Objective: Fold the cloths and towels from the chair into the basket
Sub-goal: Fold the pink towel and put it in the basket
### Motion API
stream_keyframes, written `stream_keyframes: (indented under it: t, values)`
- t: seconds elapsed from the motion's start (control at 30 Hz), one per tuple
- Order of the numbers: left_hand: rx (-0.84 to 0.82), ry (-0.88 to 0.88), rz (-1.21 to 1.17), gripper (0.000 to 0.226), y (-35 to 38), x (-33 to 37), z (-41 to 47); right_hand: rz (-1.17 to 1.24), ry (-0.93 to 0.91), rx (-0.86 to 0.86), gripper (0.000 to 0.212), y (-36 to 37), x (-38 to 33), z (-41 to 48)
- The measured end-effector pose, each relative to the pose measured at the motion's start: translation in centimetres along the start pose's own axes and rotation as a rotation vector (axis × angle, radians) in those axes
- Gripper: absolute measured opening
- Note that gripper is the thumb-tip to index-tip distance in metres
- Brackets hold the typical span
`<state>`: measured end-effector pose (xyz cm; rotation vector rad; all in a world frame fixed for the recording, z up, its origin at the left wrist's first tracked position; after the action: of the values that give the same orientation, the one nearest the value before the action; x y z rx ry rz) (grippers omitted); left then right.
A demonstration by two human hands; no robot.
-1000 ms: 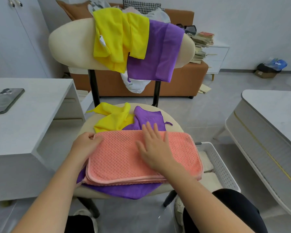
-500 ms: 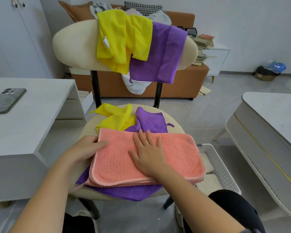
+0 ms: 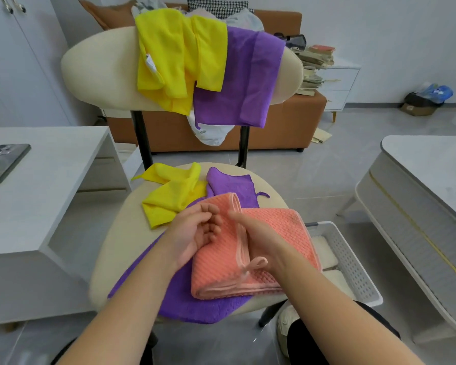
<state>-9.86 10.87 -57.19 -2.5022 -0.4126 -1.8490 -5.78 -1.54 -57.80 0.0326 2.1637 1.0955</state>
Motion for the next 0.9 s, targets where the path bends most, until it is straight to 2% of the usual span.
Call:
stream_keyframes:
  t: [0.07, 0.13, 0.17, 0.23, 0.3, 0.4, 0.47, 0.5, 0.6, 0.7, 0.77, 0.83, 0.9]
  values:
    - [0.178, 0.144, 0.058, 0.026, 0.0, 0.0, 0.3, -0.197, -0.049, 0.124, 0.014, -0.6, -0.3, 0.1]
    - [0.368, 0.371, 0.388, 0.025, -0.4, 0.0, 0.1, -0.312, -0.065, 0.190, 0.014, -1.3, -0.5, 0.6]
    - [0.403, 0.474, 0.580, 0.023, -0.4, -0.1, -0.1, -0.343, -0.059, 0.191, 0.014, -1.4, -0.6, 0.7]
    - [0.367, 0.562, 0.854, 0.031, -0.2, -0.8, -0.4, -0.437, -0.076, 0.201, 0.012, -1.5, -0.8, 0.9]
    - [0.275, 0.559, 1.061, 0.050, 0.0, -1.8, -0.3, -0.534, -0.132, 0.221, 0.013, -1.8, -1.2, 0.9]
    - [0.109, 0.494, 1.489, 0.082, 0.5, -3.1, -0.1, -0.594, -0.227, 0.280, 0.033, -2.5, -2.1, 0.6]
    - [0.060, 0.453, 1.750, 0.089, 0.7, -3.5, -0.1, -0.670, -0.335, 0.329, 0.044, -3.0, -2.7, 0.3]
    - [0.055, 0.446, 1.807, 0.092, 0.8, -3.5, 0.0, -0.731, -0.408, 0.326, 0.047, -3.0, -3.1, -0.1]
    - [0.030, 0.461, 1.797, 0.097, 0.7, -3.4, 0.2, -1.037, -0.539, 0.186, 0.054, -2.4, -3.4, -1.4]
    - [0.014, 0.472, 1.647, 0.101, 0.1, -3.5, 0.4, -1.460, -0.454, -0.005, 0.073, -2.4, -2.3, -1.9]
    - [0.048, 0.490, 1.542, 0.099, -0.4, -3.5, 0.5, -1.662, -0.397, -0.040, 0.083, -2.8, -1.5, -1.8]
    - [0.125, 0.511, 1.429, 0.094, -0.6, -3.3, 0.5, -1.678, -0.415, -0.007, 0.080, -2.9, -1.2, -1.8]
    - [0.221, 0.523, 1.316, 0.088, -0.5, -3.1, 0.5, -1.550, -0.498, 0.059, 0.069, -2.7, -1.4, -1.9]
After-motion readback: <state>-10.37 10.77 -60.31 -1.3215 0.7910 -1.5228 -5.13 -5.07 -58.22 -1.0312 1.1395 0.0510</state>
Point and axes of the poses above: each hand's wrist, its own z-axis towards the middle knuckle, its own y-axis out of the palm, x = y × z, the point moved 2 cm from there along z, towards the middle knuckle, and after that the axes turned 14 degrees about z, right-handed, at the moved point
